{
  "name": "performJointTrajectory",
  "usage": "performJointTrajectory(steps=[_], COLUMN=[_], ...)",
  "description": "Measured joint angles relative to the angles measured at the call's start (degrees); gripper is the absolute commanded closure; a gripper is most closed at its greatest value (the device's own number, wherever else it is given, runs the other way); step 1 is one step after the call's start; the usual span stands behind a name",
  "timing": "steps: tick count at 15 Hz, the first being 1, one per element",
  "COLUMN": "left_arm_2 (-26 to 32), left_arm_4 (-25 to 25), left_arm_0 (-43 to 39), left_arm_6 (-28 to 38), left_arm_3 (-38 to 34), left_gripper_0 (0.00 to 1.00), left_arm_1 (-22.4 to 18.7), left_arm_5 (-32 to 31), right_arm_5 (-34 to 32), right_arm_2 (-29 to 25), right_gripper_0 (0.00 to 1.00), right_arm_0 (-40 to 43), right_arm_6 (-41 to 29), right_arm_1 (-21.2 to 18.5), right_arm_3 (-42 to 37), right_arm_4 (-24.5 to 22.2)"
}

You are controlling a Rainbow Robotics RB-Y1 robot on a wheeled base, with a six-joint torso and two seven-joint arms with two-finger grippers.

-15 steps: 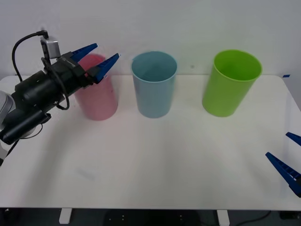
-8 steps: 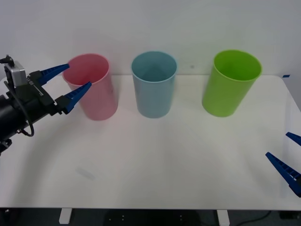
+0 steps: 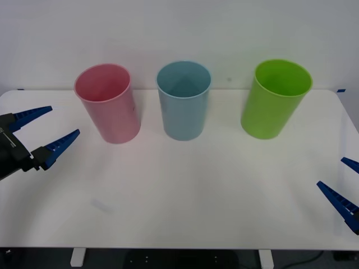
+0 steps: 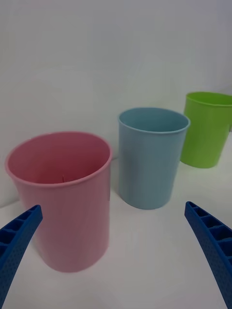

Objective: Grasp the object on the table and drop it into the matching bin: aluminum can to the light blue bin, PET bottle to the pink bin.

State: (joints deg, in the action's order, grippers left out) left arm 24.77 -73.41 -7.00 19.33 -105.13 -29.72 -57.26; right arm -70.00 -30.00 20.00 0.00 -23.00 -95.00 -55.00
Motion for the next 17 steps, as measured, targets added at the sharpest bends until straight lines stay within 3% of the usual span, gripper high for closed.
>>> performJointTrajectory(steps=[8, 17], left_arm_2=[3.01, 2.75], left_arm_4=[-0.06, 0.26], left_arm_0=[-10.11, -12.07], left_arm_6=[4.78, 5.72], left_arm_3=[-3.86, -3.85], left_gripper_0=[0.00, 0.00], left_arm_1=[0.04, 0.19], left_arm_5=[0.69, 1.80], right_arm_5=[0.00, 0.00], right_arm_2=[0.00, 0.00], right_gripper_0=[0.00, 0.00], right_arm_0=[0.00, 0.00], right_arm_6=[0.00, 0.00], right_arm_1=[0.00, 0.00], right_arm_3=[0.00, 0.00], right_arm_4=[0.00, 0.00])
